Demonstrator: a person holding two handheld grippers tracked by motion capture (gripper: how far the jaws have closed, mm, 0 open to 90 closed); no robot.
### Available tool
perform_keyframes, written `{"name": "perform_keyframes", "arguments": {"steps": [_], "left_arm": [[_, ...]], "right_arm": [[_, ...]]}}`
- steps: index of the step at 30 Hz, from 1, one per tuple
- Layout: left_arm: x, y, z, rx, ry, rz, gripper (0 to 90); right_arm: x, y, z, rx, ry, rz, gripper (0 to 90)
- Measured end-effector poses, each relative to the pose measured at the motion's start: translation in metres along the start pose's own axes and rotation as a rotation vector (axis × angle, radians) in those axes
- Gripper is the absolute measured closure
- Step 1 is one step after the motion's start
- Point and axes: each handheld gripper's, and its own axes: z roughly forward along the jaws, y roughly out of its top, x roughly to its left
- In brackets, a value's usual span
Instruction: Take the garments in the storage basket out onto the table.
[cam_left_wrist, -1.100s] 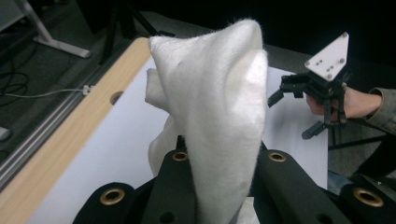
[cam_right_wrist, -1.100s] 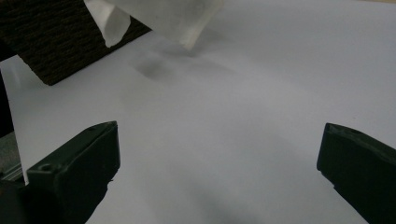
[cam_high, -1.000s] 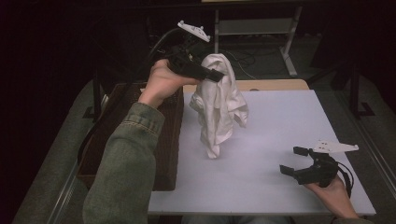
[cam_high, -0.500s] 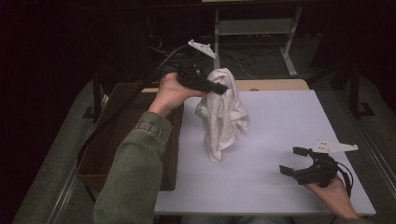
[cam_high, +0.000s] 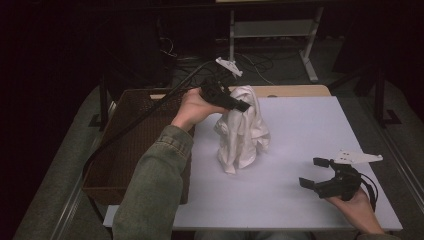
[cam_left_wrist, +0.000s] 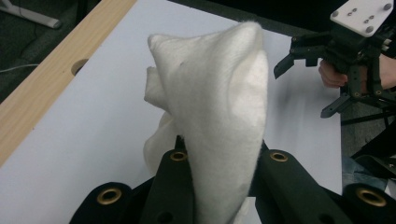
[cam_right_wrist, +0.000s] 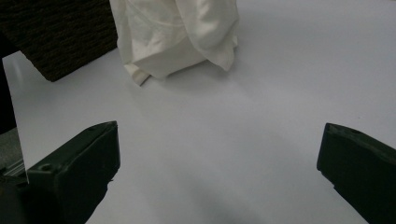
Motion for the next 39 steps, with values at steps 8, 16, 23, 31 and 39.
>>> {"name": "perform_keyframes", "arguments": {"steps": [8,16,23,31,39], "left_arm": [[0.002,-0.005,0.014,0.026,-0.018,-0.012,77.9],[0.004,-0.011,0.03,0.036,-0.026,-0.044,77.2],[0.007,-0.016,0.045,0.048,-0.042,-0.057,76.8],[0.014,-0.023,0.06,0.073,-0.046,-0.091,76.5],[0.021,-0.029,0.072,0.085,-0.043,-0.118,74.8]], "right_arm": [[0.0,0.0,0.0,0.003,0.002,0.0,0.0],[0.0,0.0,0.001,0.0,0.001,-0.004,0.0],[0.0,0.0,0.001,0.004,0.002,-0.006,0.0],[0.0,0.001,0.002,0.006,0.003,-0.007,0.0],[0.0,0.001,0.002,0.004,0.003,-0.011,0.0]]}}
